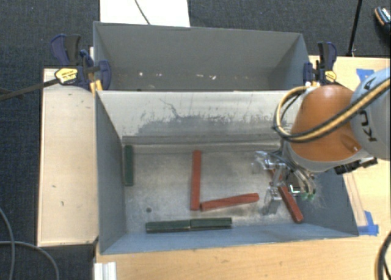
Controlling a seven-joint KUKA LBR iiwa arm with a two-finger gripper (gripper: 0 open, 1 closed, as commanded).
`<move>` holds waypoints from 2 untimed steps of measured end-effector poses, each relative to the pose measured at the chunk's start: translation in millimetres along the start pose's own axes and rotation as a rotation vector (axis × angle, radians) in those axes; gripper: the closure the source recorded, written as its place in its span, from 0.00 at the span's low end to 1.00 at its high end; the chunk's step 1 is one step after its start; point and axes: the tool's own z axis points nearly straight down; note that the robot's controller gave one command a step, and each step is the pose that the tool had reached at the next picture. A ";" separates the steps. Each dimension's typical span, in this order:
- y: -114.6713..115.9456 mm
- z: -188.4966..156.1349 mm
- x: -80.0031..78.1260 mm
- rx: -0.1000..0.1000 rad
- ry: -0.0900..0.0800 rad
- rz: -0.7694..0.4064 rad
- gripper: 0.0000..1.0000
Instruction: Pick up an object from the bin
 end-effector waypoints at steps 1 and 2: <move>69.9 63.6 -24.4 -0.003 -0.003 -0.020 0.00; 64.9 60.0 -24.5 0.000 -0.006 -0.015 1.00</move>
Offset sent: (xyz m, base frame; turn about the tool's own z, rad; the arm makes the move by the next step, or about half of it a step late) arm 0.0245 0.0645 -0.0605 -0.0122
